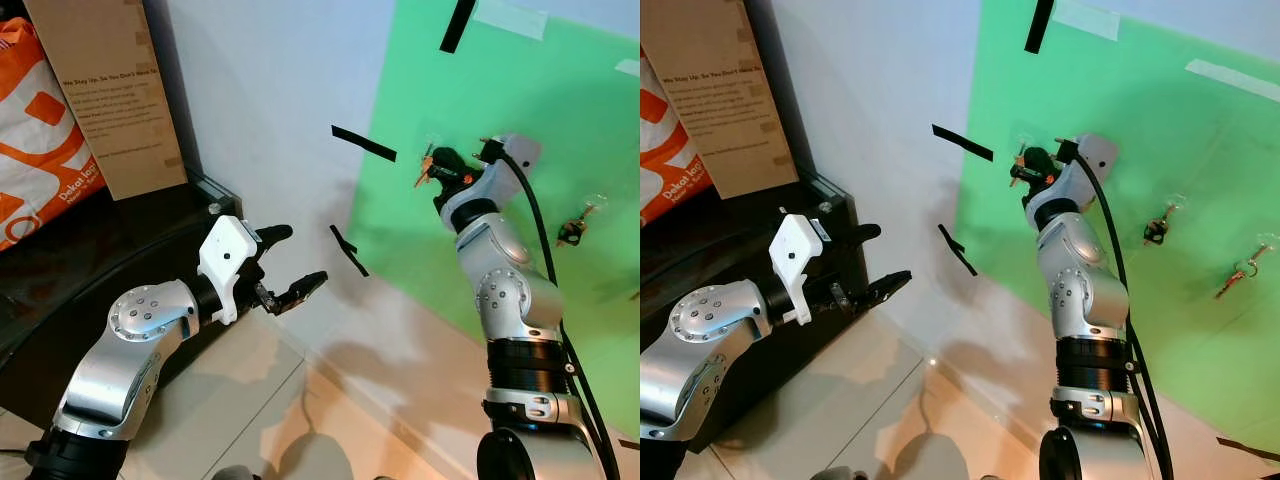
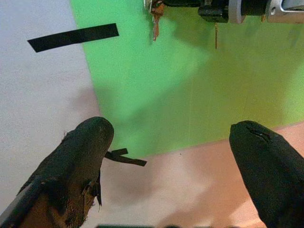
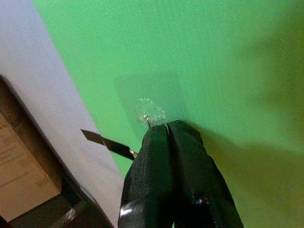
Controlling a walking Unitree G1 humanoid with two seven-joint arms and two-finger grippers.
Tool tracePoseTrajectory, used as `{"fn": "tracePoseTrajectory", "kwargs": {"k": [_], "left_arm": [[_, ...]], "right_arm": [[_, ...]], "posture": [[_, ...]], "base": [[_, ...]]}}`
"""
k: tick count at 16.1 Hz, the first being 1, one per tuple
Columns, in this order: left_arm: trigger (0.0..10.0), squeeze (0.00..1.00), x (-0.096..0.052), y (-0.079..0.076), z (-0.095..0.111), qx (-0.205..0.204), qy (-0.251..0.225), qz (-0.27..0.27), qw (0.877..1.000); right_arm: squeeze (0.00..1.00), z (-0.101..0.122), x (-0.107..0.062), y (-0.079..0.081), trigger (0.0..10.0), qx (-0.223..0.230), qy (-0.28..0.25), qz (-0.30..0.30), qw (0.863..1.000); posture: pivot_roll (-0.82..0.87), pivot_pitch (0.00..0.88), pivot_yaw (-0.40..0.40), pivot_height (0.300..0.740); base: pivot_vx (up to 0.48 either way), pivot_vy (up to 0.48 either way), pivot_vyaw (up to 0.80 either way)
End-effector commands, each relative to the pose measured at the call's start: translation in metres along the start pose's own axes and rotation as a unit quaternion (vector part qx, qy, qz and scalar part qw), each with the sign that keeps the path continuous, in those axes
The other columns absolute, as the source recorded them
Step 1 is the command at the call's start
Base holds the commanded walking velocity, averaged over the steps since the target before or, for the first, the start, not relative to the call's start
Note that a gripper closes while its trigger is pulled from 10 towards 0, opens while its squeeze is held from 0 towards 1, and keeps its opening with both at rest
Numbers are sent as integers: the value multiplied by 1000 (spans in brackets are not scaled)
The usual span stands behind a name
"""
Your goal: Hang keys on a hook
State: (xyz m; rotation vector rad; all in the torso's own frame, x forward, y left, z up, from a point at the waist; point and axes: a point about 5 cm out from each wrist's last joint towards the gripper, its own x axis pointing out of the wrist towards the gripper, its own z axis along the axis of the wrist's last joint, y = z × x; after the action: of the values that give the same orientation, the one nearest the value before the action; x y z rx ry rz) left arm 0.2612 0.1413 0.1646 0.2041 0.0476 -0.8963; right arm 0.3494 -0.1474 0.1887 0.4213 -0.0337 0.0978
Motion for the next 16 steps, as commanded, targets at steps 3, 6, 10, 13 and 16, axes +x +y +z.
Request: {"fn": "tracePoseTrajectory", "kwargs": {"k": [3, 6, 10, 13, 16], "left_arm": [[10000, 0, 2, 0, 3, 3, -2, -10, 1000], [10000, 0, 2, 0, 3, 4, -2, -11, 1000], [10000, 0, 2, -1, 3, 4, -3, -13, 1000], [10000, 0, 2, -3, 3, 4, -2, -14, 1000], [10000, 0, 2, -3, 3, 5, -2, -15, 1000]], "right_arm": [[0, -6, 3, 2, 10000, -21, 22, -4, 1000], [0, -11, 2, 5, 10000, -42, 36, 9, 998], [0, -12, 0, 5, 10000, -51, 38, 17, 998], [0, -20, -5, 0, 10000, -58, 65, 23, 996], [0, -14, -9, -2, 10000, -40, 45, 23, 998]], "posture": [[57, 0, -38, 740], [57, 0, -38, 740], [55, 0, -40, 740], [58, 0, -43, 740], [57, 0, -44, 740]], "base": [[0, 0, 0], [0, 0, 0], [0, 0, 0], [0, 0, 0], [0, 0, 0]]}}
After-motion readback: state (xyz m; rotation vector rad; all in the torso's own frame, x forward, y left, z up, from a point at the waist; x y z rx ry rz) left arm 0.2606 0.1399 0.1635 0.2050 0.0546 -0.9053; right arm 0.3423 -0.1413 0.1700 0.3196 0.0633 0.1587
